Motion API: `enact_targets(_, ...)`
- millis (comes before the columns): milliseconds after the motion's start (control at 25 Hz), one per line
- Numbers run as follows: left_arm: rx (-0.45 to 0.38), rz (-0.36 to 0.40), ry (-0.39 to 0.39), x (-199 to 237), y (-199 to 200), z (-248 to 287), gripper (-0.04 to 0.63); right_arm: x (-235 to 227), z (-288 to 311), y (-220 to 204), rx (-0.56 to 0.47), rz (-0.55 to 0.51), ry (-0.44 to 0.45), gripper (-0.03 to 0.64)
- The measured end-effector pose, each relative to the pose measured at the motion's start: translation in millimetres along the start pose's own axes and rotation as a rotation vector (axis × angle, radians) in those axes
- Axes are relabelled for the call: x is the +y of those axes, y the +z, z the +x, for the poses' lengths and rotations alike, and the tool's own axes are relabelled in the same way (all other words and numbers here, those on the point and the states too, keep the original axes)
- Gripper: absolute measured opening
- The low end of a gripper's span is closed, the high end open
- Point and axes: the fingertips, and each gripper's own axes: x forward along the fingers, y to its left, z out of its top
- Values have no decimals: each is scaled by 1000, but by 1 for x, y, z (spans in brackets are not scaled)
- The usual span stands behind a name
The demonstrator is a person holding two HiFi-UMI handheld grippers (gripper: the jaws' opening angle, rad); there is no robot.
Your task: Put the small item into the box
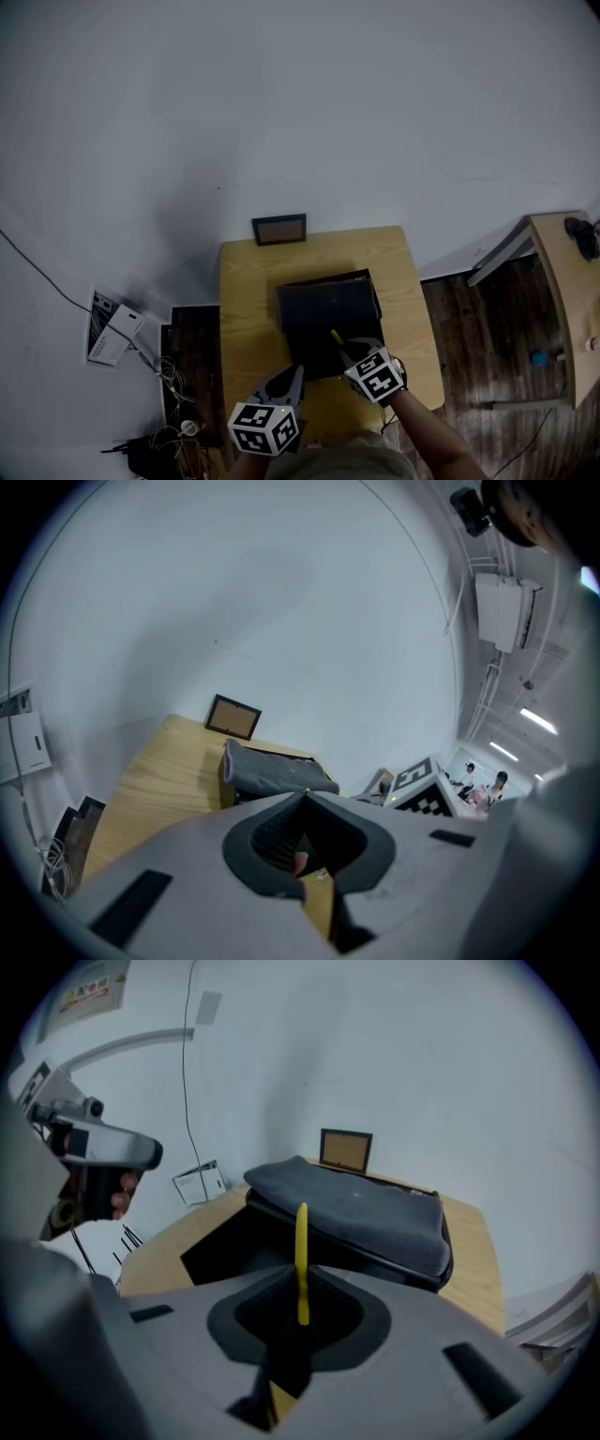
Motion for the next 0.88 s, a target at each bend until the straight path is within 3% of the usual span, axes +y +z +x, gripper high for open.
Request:
enact_targets(440,-8,-10,21,0,1,1,2,-5,40,-34,290,-164,43,34)
enact_targets(880,-11,-7,22,2,1,-3,2,-6,47,-37,339,-179,46,34)
